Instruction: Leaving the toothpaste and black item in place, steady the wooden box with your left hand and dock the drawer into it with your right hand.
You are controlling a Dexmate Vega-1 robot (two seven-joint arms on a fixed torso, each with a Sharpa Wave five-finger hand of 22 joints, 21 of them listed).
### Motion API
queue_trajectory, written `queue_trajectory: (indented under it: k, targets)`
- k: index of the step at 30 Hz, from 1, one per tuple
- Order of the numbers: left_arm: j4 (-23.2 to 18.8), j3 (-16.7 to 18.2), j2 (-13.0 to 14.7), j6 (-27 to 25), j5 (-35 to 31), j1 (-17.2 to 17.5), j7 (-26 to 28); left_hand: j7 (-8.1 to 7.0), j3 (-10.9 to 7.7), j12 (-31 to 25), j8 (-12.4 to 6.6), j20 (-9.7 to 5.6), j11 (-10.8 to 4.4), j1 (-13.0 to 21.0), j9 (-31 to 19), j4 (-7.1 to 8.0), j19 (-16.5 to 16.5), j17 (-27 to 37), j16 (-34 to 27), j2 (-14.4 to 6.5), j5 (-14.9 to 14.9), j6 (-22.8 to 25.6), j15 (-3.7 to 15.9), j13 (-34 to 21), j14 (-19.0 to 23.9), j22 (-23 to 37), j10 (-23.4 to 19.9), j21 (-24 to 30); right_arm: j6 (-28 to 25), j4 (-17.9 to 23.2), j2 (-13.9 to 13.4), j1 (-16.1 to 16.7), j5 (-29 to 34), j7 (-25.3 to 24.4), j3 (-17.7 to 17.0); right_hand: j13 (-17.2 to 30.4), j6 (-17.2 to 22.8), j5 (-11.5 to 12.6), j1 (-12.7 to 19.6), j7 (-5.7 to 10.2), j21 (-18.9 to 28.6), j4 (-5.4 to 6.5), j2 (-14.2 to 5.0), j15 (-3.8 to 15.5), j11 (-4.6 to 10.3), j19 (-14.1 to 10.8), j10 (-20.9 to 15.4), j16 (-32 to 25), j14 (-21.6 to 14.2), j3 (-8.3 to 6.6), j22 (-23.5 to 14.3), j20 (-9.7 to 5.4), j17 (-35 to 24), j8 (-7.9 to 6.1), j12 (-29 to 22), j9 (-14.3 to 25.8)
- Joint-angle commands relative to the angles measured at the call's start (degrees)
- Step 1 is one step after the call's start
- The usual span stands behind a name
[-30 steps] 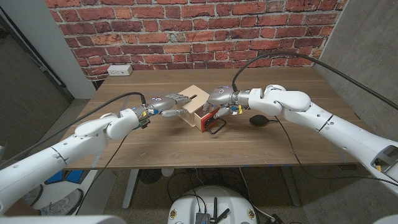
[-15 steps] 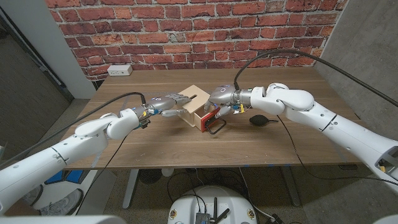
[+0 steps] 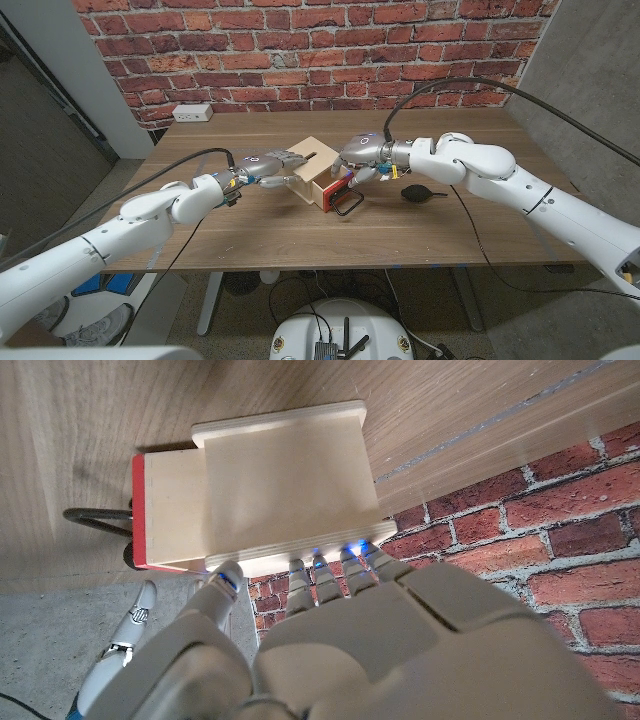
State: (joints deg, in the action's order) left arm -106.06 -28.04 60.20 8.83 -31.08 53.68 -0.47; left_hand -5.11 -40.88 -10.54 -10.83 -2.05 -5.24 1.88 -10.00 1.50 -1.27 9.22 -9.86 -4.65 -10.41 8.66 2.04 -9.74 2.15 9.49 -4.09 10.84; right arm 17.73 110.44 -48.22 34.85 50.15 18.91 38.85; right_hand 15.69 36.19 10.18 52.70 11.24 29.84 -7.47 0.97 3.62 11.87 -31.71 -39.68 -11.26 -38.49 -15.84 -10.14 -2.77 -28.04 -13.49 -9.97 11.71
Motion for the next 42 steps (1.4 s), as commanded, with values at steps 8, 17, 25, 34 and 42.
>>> queue_trajectory:
  k: [8, 17, 25, 34, 42]
  targets:
    - [-0.64, 0.54, 0.29, -0.54, -0.63, 0.69, 1.36, 0.12, -0.53, 0.15, -0.37, -8.31, -0.13, 0.54, -0.16, -0.04, -0.31, 0.22, 0.05, -4.64, -0.19, 0.28, 4.97, -0.22, 0.27, 0.16, 0.37, 0.11, -6.84, 3.48, -1.03, 6.04, -5.13, -2.26, -4.00, -0.39, -0.88, 0.14, -2.07, 0.45, -0.88, 0.62, -1.07, 8.13, 0.09, 0.35, 0.82, -0.14, 2.24, -0.02, 0.06, -4.96, 0.08, 0.57, -0.50, -0.12]
    - [-1.12, 0.84, 0.21, -1.55, -0.78, 1.23, 1.99, 0.18, -0.63, 0.10, -0.36, -8.27, -0.18, 0.55, -0.17, -0.09, -0.36, 0.21, 0.01, -4.60, -0.18, 0.35, 5.00, -0.23, 0.30, 0.17, 0.28, 0.10, -13.16, 7.09, -1.86, 10.23, -8.15, -3.02, -6.65, -0.83, -2.98, 0.26, -3.65, 0.62, -1.27, 0.94, -1.70, 7.96, -0.68, 0.03, 2.65, -0.76, 3.21, 0.52, 0.05, -4.71, -0.08, 1.44, -0.29, -0.32]
    - [-1.04, 0.93, 0.18, -1.70, -0.76, 1.28, 2.32, 0.17, -0.71, 0.11, -0.36, -8.24, -0.25, 0.56, -0.17, -0.15, -0.42, 0.21, -0.01, -4.54, -0.16, 0.42, 4.93, -0.23, 0.31, 0.17, 0.34, 0.09, -17.54, 9.96, -3.04, 13.77, -10.41, -4.43, -8.50, -1.32, -5.05, 0.33, -5.52, 0.29, -1.45, 1.37, -1.97, 7.53, -1.58, -0.64, 4.59, -0.76, 4.38, 1.04, 0.05, -4.40, 0.14, 2.17, -0.09, -0.53]
    - [-1.19, 0.98, 0.30, -2.11, -0.90, 1.38, 2.50, 0.12, -0.79, 0.08, -0.36, -8.19, -0.11, 0.56, -0.18, -0.22, -0.54, 0.20, -0.02, -4.48, -0.14, 0.51, 4.94, -0.23, 0.34, 0.16, 0.30, 0.10, -19.77, 11.37, -3.90, 17.23, -11.08, -7.95, -8.84, -2.43, -6.87, 0.43, -7.13, 0.83, -3.15, 1.27, -2.43, 5.82, -1.73, 1.31, 7.85, 0.84, 8.90, 0.89, 0.21, -4.25, 1.91, 2.53, 0.12, -0.83]
    - [-1.43, 1.08, 0.34, -2.54, -0.96, 1.61, 2.76, 0.15, -0.88, 0.05, -0.33, -8.19, -0.23, 0.56, -0.19, -0.27, -0.65, 0.20, -0.03, -4.46, -0.12, 0.51, 4.99, -0.23, 0.36, 0.16, 0.23, 0.11, -22.52, 12.53, -3.96, 19.67, -12.79, -9.37, -9.27, -3.57, -8.11, -0.09, -12.40, 0.25, -5.39, 3.30, -3.25, 4.54, -2.79, 3.47, 10.21, 0.73, 11.97, 2.03, 0.42, -3.61, 3.55, 2.55, -0.10, -0.94]
